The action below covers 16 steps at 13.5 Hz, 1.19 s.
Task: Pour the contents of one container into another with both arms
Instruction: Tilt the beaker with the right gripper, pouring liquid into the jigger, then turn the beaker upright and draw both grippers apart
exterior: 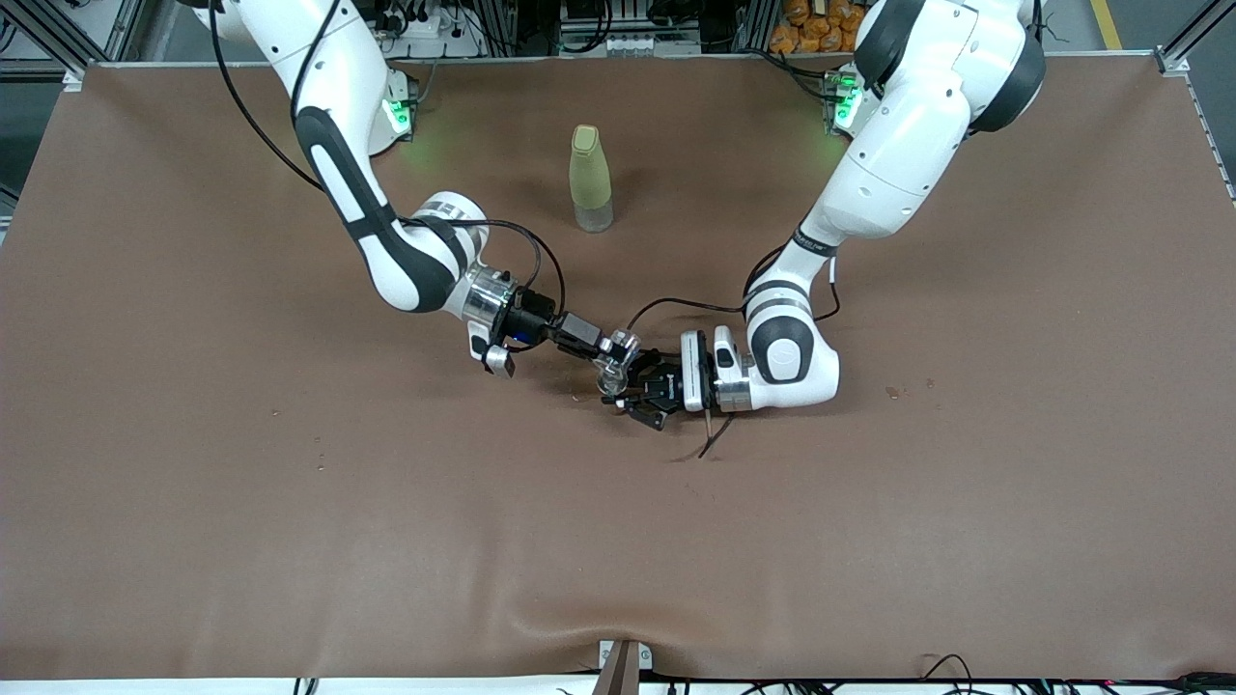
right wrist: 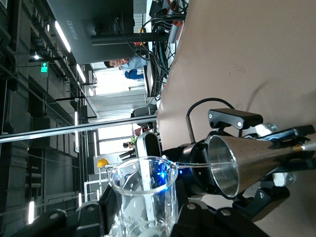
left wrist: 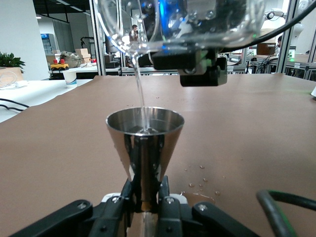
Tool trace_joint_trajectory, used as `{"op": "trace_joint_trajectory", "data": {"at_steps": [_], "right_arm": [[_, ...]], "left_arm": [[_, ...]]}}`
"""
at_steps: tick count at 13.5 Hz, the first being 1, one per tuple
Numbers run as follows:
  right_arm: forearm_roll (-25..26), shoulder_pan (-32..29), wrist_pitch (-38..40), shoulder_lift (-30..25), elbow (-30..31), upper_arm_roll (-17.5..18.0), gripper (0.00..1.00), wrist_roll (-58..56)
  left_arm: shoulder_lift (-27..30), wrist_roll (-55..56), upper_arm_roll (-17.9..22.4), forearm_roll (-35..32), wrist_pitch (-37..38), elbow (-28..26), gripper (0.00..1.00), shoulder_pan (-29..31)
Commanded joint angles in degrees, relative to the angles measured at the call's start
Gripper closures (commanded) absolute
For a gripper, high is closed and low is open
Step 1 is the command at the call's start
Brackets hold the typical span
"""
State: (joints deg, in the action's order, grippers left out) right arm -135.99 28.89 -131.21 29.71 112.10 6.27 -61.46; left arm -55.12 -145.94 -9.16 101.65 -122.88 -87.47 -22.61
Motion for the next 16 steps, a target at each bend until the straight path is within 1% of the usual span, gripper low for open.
{"op": "trace_joint_trajectory", "data": {"at_steps": [1, 9, 14, 16], "right_arm": [[-1.2, 0.6, -1.0, 1.0, -1.4, -0.1, 0.87, 2.0], [-1.2, 0.7, -0.8, 1.0, -1.5, -0.1, 0.86, 11.1], [-1.2, 0.8, -0.9, 0.9, -1.6, 0.0, 0.86, 11.2], [-1.1, 0.8, -1.1, 0.7, -1.4, -0.2, 0.85, 9.6]], "left_arm": [[0.1, -0.5, 0.5, 0.7, -0.5, 0.4, 1.00, -0.7], [0.1, -0.5, 0.5, 0.7, -1.0, 0.4, 1.00, -0.7], [0.3, -0.4, 0.5, 0.7, -1.0, 0.4, 1.00, -0.6], [0.3, -0.4, 0.5, 0.7, -1.0, 0.4, 1.00, -0.6]]}}
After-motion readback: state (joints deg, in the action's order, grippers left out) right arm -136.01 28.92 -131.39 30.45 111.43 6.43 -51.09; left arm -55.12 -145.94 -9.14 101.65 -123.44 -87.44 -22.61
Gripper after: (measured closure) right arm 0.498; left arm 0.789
